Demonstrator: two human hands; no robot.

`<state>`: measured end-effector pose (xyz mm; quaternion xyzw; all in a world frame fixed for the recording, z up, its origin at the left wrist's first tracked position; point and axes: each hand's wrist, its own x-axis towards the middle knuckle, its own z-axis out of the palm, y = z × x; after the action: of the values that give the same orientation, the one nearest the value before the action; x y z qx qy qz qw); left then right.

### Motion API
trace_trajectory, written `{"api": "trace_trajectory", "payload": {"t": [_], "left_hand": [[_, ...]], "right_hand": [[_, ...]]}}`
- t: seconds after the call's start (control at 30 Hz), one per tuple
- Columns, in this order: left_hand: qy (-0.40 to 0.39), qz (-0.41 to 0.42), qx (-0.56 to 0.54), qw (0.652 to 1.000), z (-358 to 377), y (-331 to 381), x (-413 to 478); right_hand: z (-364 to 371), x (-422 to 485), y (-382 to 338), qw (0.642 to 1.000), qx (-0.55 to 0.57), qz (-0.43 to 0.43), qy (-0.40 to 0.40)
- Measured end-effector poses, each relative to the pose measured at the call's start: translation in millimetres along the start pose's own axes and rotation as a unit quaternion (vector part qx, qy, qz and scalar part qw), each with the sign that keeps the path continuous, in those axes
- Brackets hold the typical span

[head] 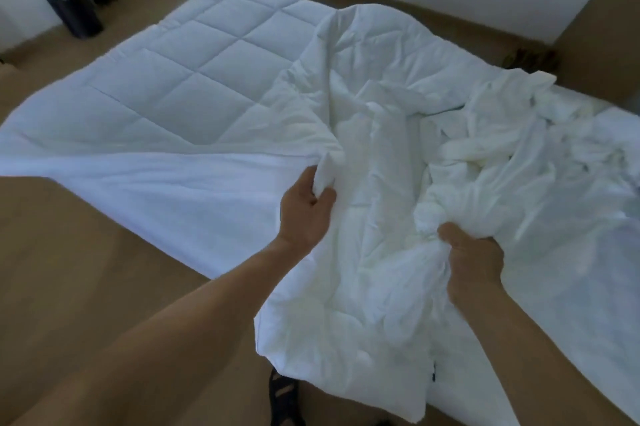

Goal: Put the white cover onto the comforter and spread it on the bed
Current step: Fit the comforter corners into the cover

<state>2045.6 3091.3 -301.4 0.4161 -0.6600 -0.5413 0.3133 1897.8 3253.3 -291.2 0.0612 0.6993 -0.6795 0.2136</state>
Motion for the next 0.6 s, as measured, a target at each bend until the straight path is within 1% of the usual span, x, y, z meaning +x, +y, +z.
{"api": "trace_trajectory", "payload": {"t": [0.1,0.2,0.27,0.33,0.4,0.5,0.6], "left_hand": [[-0.048,0.034,0.059,0.997,43.2,14.2,-25.4],[-0.072,0.001,0.100,0.992,93.9,27.7,-40.1],[-0.062,-0.032,0.105,0.992,122.1,32.1,-42.6],[-0.028,-0.065,0.105,0.992,131.9,26.2,-37.0],[-0.001,-0.074,0.121,0.990,121.9,13.8,-26.9],[0.052,-0.083,0.153,0.983,82.0,-11.0,-8.3],[0.129,-0.159,0.208,0.957,19.5,-47.3,8.4]], "right_hand": [[-54.2,10.0,-19.1,0.999,0.038,-0.004,0.020],[-100.2,21.0,-30.8,0.997,0.078,0.005,0.031],[-118.4,23.9,-35.9,0.996,0.082,0.003,0.027],[-127.8,24.7,-38.0,0.997,0.070,0.005,0.021],[-131.5,25.7,-37.7,0.998,0.052,0.012,0.017],[-127.5,26.5,-32.6,0.999,0.024,0.021,0.013],[-112.7,26.1,-26.3,1.000,0.002,0.027,-0.006]]}}
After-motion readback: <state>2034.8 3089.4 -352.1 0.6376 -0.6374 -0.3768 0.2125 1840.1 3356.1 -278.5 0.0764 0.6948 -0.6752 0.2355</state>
